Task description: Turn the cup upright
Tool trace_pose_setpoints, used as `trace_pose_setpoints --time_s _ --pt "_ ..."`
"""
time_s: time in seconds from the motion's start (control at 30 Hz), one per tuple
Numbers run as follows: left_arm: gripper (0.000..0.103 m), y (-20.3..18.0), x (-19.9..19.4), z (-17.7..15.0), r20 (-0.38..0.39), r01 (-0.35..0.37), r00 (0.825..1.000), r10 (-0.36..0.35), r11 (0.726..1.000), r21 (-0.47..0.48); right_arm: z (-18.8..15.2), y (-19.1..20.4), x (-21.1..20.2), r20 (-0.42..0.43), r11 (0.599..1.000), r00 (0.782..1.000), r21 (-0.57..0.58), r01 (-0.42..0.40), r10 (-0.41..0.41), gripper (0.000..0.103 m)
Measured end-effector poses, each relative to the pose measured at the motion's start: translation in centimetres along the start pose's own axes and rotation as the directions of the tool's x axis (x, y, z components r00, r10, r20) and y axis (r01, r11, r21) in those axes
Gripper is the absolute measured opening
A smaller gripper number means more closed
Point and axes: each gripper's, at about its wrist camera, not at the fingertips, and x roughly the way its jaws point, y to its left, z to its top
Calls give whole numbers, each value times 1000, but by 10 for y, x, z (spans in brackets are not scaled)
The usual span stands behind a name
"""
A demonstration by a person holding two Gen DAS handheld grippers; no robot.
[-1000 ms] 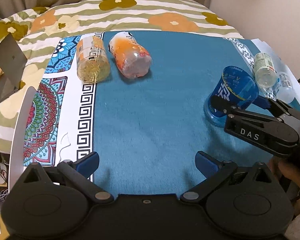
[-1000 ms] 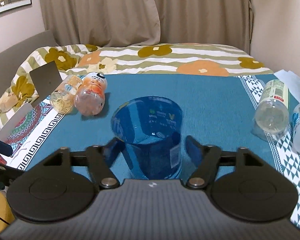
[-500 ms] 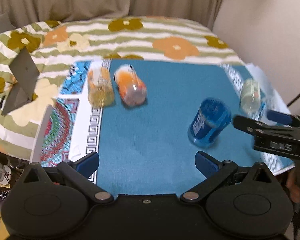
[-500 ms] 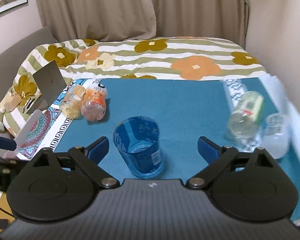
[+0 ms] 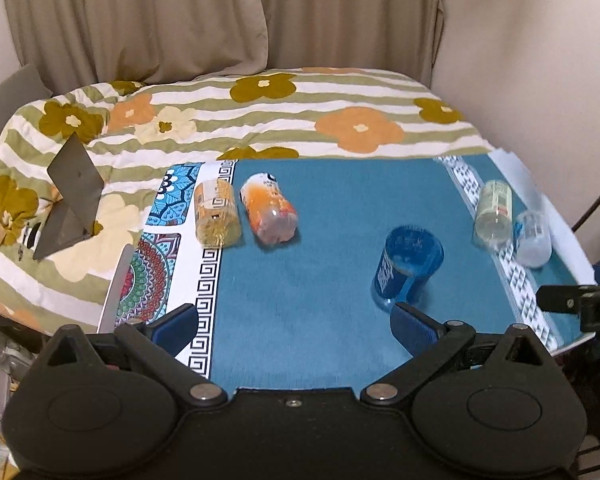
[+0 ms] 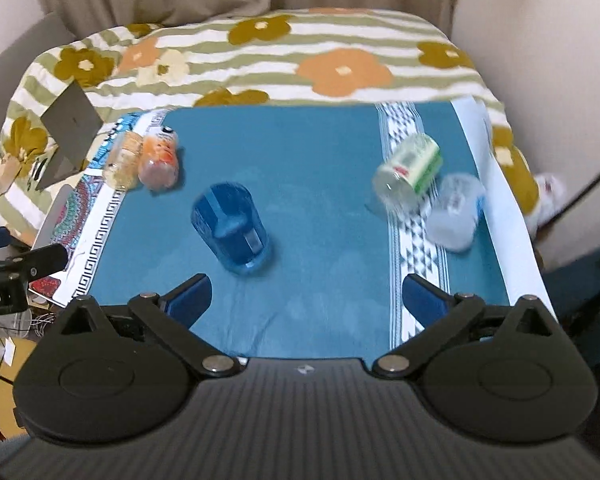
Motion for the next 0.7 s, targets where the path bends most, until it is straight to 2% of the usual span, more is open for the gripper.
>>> trace_pose_setpoints --time_s 0.27,0.7 --pt "103 -10 -4 -6 9 11 1000 -11 1000 4 -18 -9 4 -33 999 999 41 22 -21 103" --pt "103 -17 -10 -7 26 -4 1000 4 1000 9 -20 -14 0 -23 999 999 35 33 -33 103"
